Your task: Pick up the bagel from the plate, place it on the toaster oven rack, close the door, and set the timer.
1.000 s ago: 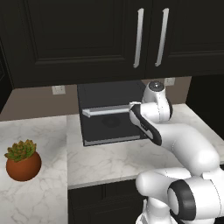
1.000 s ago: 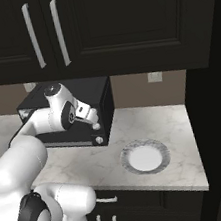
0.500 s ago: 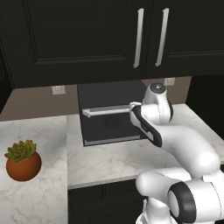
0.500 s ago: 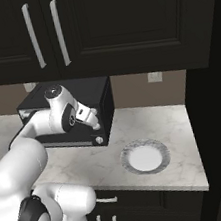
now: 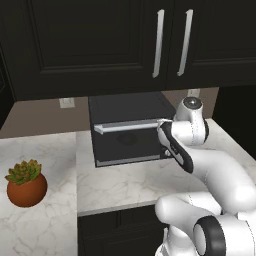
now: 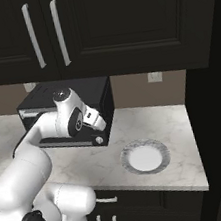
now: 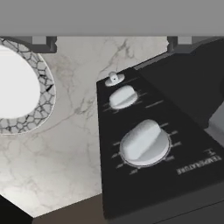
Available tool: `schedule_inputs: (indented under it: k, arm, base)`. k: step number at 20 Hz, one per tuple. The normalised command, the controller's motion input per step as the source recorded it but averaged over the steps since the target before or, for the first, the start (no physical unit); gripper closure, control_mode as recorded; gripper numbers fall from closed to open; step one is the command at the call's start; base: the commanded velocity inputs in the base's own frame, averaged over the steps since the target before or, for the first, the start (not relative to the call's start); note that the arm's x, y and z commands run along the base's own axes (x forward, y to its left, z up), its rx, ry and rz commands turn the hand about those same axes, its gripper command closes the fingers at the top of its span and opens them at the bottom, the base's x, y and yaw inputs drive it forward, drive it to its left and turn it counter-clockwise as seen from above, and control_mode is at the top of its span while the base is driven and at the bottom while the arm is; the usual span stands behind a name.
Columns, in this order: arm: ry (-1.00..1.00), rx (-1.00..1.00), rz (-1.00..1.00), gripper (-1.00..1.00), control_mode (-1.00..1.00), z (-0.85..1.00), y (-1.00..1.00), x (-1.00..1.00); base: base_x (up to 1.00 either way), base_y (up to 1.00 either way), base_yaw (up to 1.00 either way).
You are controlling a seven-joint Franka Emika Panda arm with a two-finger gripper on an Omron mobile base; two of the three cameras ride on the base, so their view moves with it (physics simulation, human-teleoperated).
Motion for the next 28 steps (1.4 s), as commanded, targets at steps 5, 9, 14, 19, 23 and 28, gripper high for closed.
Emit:
schedule_inputs:
  k: [5,9,14,19,23,28]
  arm:
    - [0.0,0.0,0.0,-1.0,-1.0,-0.24,-0.35,-0.17]
    - [0.0,0.0,0.0,-1.0,-1.0,-0.32,-0.1,-0.06]
    - [-0.01,0.0,0.0,-1.0,-1.0,-0.09,-0.07,-0.03]
    - [-0.04,0.0,0.0,-1.0,-1.0,0.0,-0.13,-0.09]
    - [-0.04,0.0,0.02,-1.0,-1.0,-0.04,-0.2,-0.17]
    - [-0.03,0.0,0.05,-1.0,-1.0,-0.09,-0.04,-0.2]
  base:
    - [0.0,0.0,0.0]
    - [0.0,0.0,0.0]
    - [0.0,0.0,0.0]
    - [0.0,0.0,0.0]
    - [0.0,0.0,0.0]
    - [0.0,0.0,0.0]
